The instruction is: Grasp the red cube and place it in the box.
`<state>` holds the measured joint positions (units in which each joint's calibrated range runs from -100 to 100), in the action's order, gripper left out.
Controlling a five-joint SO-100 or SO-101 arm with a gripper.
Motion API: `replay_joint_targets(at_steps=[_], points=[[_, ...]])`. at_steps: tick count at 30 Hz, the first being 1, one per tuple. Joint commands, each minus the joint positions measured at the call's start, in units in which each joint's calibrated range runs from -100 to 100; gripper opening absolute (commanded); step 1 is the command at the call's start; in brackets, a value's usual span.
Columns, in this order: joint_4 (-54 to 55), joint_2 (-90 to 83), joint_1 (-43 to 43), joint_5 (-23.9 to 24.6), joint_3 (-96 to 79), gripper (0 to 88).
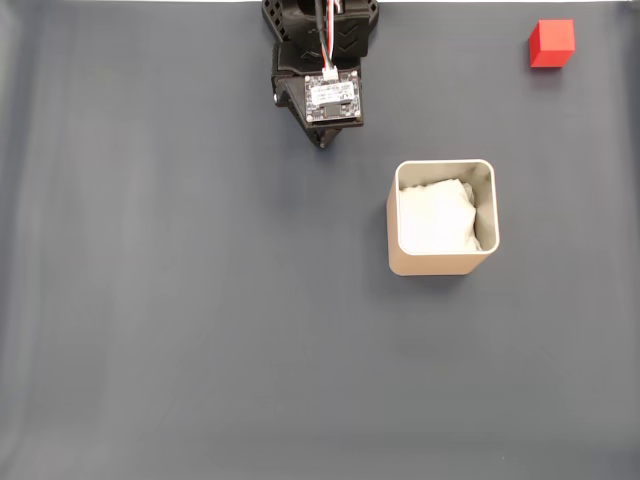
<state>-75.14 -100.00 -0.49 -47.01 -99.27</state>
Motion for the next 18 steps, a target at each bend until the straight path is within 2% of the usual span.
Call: replay_joint_targets(at_steps=[1, 18], points=[[-0.32, 1.56, 4.07, 0.98, -0.73, 0.3], [-0.65, 0.0, 4.07, 1.66, -0.73, 0.3]])
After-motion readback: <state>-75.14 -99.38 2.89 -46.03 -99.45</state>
